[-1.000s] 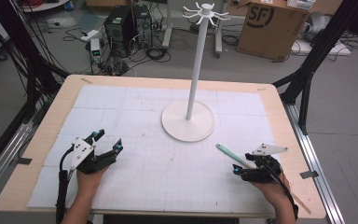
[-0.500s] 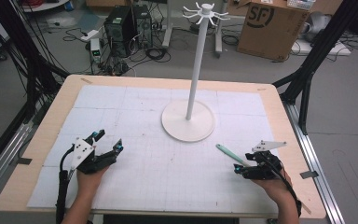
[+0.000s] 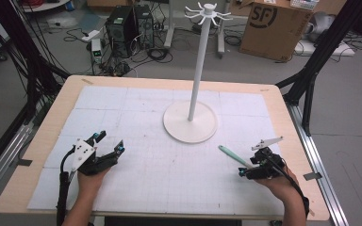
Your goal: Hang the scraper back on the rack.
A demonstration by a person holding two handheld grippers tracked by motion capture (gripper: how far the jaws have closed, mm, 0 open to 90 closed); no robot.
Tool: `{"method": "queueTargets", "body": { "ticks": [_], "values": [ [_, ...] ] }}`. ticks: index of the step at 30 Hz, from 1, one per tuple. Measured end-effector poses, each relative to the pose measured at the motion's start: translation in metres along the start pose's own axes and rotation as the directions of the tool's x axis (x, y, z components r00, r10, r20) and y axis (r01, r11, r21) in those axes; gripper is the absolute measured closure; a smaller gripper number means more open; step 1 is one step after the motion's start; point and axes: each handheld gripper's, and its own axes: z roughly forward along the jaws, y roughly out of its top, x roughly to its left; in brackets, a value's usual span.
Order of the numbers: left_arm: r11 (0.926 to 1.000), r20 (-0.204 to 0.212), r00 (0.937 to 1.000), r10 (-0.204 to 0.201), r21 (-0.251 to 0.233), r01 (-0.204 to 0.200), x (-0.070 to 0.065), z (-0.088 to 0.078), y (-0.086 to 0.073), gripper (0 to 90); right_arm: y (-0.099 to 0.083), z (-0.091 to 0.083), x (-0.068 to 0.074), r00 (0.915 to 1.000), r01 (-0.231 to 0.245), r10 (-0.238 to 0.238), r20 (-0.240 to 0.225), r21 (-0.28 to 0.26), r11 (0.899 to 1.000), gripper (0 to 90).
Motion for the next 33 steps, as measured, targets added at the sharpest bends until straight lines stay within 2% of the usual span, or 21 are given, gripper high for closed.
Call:
{"method": "queueTargets", "body": {
  "ticks": [9, 11, 16, 17, 24, 28, 29, 33],
  "values": [
    [1.0000, 0.000, 1.0000, -0.001, 0.000, 0.001, 0.000, 0.000, 0.000, 25.6, 0.012, 0.000, -0.003, 0.9990, 0.040, -0.037, -0.026, 0.114, 0.993, 31.9],
    [1.0000, 0.000, 1.0000, -0.001, 0.000, 0.001, 0.000, 0.000, 0.000, 25.6, 0.015, 0.000, -0.004, 0.9989, 0.040, -0.036, -0.031, 0.142, 0.989, 32.0],
    [1.0000, 0.000, 1.0000, -0.002, 0.000, 0.002, 0.000, 0.000, 0.000, 25.6, 0.022, 0.001, -0.007, 0.9967, 0.074, -0.065, -0.049, 0.199, 0.977, 32.5],
    [1.0000, 0.000, 1.0000, -0.002, 0.000, 0.002, 0.000, 0.000, 0.000, 25.5, 0.023, 0.002, -0.007, 0.9966, 0.075, -0.066, -0.049, 0.198, 0.977, 32.6],
    [1.0000, -0.001, 1.0000, -0.002, 0.000, 0.002, 0.000, 0.000, 0.000, 25.5, 0.030, 0.005, -0.007, 0.9951, 0.092, -0.079, -0.059, 0.262, 0.961, 33.4],
    [1.0000, 0.000, 1.0000, -0.002, 0.000, 0.002, 0.000, 0.000, 0.000, 25.5, 0.032, 0.008, -0.009, 0.9943, 0.097, -0.081, -0.069, 0.281, 0.955, 33.6],
    [1.0000, 0.000, 1.0000, -0.001, 0.000, 0.001, 0.000, 0.000, 0.000, 25.5, 0.033, 0.009, -0.008, 0.9948, 0.092, -0.076, -0.068, 0.279, 0.956, 33.7],
    [1.0000, -0.001, 1.0000, -0.003, -0.001, 0.003, 0.000, 0.000, 0.000, 25.6, 0.035, 0.012, -0.010, 0.9945, 0.100, -0.086, -0.059, 0.294, 0.950, 34.5]
  ]
}}
